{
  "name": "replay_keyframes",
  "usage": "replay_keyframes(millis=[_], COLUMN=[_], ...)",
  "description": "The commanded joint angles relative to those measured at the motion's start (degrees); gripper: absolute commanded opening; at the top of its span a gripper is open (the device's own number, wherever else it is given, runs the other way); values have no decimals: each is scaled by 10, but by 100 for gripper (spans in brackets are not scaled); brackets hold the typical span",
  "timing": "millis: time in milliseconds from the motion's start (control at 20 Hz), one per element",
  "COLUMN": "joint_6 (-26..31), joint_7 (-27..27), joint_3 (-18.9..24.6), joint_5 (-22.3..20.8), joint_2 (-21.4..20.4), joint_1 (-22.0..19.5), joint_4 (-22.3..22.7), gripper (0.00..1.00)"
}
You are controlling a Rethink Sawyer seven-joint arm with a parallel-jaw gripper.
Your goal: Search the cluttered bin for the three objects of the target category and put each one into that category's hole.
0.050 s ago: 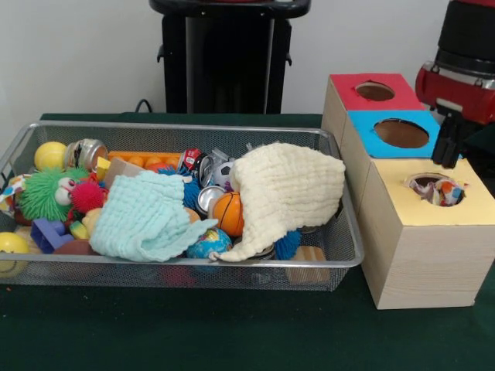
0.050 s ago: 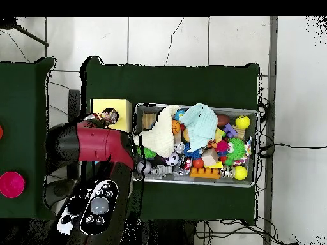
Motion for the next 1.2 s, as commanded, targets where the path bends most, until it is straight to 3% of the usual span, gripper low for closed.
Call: replay_keyframes(millis=[50,250,850,1200], joint_6=[96,103,70,17], joint_7=[48,55,46,19], joint_3=[-1,-3,20,57], joint_5=[-23,-22,-17,-11], joint_2=[-1,2,11,14], joint_1=[-12,-8,-20,-49], joint_4=[-42,-52,-27,8], gripper=[0,0,0,0])
